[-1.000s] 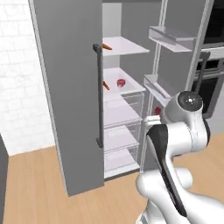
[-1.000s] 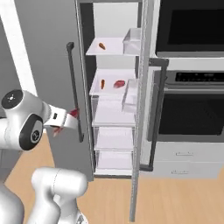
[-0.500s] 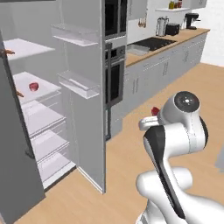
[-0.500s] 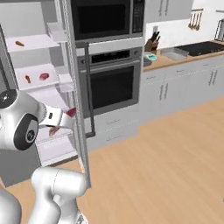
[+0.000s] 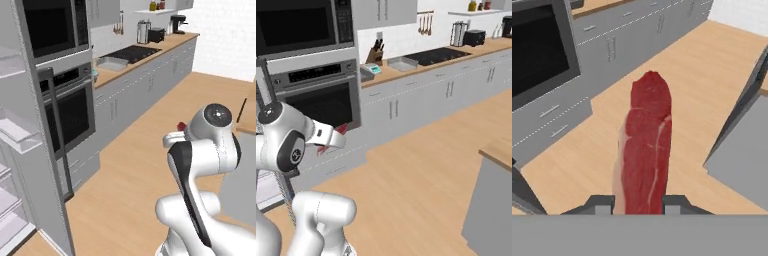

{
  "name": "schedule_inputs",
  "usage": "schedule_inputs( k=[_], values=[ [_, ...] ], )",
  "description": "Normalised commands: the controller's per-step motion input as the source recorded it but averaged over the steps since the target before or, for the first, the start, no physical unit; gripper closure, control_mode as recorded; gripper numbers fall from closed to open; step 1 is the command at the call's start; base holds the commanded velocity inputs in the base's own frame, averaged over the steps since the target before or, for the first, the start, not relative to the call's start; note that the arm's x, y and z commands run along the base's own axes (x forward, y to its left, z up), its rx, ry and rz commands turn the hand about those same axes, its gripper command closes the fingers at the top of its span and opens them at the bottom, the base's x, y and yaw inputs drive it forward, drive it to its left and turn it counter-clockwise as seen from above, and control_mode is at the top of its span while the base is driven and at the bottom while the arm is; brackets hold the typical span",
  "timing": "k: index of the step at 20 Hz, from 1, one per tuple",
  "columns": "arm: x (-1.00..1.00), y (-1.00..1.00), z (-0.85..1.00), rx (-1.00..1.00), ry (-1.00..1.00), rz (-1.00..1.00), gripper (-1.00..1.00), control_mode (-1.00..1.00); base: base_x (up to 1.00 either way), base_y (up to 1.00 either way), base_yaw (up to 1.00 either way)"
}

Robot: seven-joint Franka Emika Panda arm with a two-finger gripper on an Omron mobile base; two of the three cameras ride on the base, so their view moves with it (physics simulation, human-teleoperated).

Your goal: Place one carrot and one steak in each tupperware on the nearby counter, to pack two identical lunches.

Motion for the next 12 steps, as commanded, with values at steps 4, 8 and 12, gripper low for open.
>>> schedule_inputs(
  k=[4,8,12],
  values=[
    [0.0,0.0,0.0,0.0,0.0,0.0,1.0,1.0,1.0,-0.43,-0.01],
    [0.0,0.0,0.0,0.0,0.0,0.0,1.0,1.0,1.0,0.11,-0.01],
    [0.0,0.0,0.0,0.0,0.0,0.0,1.0,1.0,1.0,0.24,0.0]
  ],
)
